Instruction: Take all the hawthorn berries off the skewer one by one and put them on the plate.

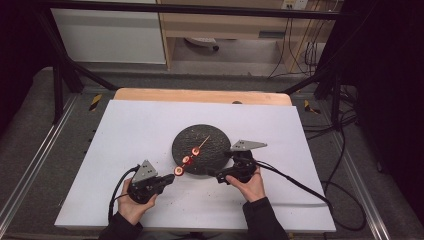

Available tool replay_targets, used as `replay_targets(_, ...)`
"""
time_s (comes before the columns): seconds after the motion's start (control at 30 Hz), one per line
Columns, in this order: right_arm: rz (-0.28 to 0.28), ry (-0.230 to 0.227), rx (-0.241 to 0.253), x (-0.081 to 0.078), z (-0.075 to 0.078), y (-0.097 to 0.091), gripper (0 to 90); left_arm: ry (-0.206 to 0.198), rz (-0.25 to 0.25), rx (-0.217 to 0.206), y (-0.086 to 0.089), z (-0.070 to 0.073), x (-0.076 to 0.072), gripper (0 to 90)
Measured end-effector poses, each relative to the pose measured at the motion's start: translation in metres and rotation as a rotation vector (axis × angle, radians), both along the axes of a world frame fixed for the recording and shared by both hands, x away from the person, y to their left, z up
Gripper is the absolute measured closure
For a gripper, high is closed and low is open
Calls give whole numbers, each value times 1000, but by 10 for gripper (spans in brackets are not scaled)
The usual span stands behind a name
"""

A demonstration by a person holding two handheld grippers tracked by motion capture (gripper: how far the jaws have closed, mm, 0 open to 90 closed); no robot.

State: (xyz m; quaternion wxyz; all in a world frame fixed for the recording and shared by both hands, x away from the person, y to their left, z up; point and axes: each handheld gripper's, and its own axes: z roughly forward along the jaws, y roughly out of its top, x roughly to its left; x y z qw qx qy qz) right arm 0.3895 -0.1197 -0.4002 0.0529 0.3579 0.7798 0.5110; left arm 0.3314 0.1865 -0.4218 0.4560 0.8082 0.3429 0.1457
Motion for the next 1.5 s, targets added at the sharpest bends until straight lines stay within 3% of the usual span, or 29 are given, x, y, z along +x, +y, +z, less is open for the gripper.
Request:
replay_targets(0.23, 42, 30, 58, 4, 3, 10, 125, -19, -16, -7, -4, 1, -5, 887)
replay_targets(0.4, 52, 57, 95, 8, 3, 11, 244, -23, -38, -2, -10, 0, -8, 887)
replay_targets(0.9, 71, 83, 141, 14, 3, 9, 590, -59, -85, -19, -17, 1, -17, 887)
replay_targets(1.1, 74, 91, 146, 16, 4, 8, 570, -75, -108, -33, -19, 1, -20, 887)
replay_targets(1.2, 86, 105, 152, 16, 2, 9, 629, -75, -109, -26, -20, 1, -20, 887)
replay_targets(1.5, 107, 143, 181, 18, 7, 6, 647, -87, -122, -51, -18, 2, -20, 887)
